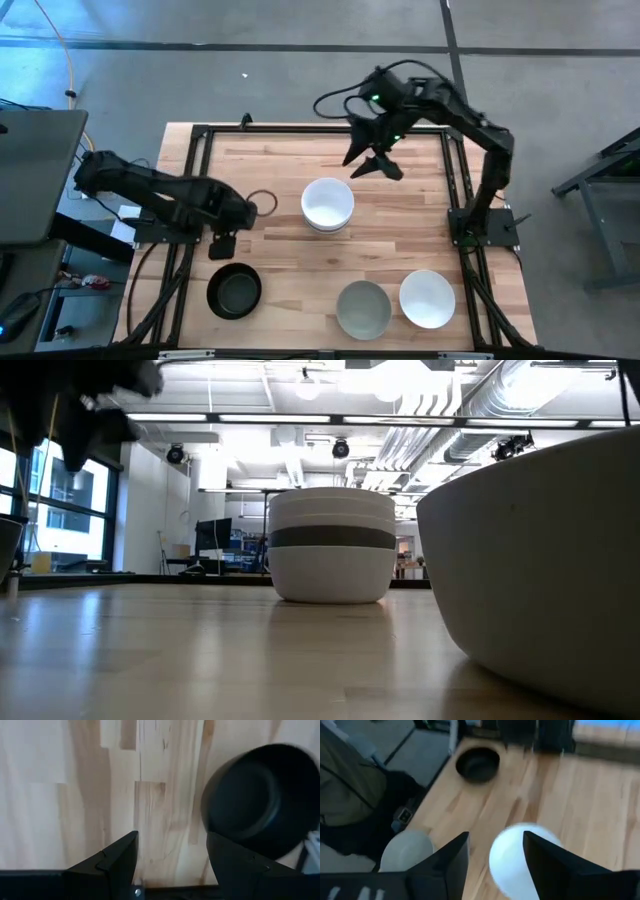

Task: Nest bowls inside each other
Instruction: Stack the black bowl on top of the white bowl

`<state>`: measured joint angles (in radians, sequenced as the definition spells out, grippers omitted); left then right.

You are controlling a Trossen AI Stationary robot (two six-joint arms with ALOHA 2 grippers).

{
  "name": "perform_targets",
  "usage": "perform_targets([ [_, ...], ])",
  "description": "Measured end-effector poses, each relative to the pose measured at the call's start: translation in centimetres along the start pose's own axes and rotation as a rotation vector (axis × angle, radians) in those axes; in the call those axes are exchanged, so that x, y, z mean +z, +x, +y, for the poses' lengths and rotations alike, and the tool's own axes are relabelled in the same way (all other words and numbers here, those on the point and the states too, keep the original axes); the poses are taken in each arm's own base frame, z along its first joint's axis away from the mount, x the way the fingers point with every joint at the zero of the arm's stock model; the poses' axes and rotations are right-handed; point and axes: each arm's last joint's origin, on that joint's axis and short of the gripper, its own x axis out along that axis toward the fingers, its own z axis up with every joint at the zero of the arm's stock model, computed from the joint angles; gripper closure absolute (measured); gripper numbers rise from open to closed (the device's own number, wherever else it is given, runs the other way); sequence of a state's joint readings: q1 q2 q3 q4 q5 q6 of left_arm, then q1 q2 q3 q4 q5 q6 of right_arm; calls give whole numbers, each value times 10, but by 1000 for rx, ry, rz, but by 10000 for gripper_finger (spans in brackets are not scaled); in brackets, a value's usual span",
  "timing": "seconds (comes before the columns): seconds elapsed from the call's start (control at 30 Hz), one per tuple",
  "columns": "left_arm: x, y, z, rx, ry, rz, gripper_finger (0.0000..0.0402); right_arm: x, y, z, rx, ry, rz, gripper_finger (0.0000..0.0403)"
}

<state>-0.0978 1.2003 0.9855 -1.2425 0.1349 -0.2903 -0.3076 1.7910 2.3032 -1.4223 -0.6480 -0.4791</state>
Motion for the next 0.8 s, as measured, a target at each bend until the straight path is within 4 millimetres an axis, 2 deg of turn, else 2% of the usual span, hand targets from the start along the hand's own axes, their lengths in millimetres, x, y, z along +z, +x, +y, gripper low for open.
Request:
perform_targets([
  [0.1,-5,22,-2,0,-12,9,177,6,-21,14,-9,-89,-95,239],
  [0.23,-9,39,-6,-11,-23,-7,177,14,-47,33,-23,-199,-230,251],
  [0.5,-11,52,-21,-8,18,-78,177,16,-87,68,-58,-321,-362,254],
  [0.8,-14,54,-37,-12,41,-144,177,16,-125,101,-128,-456,-499,254],
])
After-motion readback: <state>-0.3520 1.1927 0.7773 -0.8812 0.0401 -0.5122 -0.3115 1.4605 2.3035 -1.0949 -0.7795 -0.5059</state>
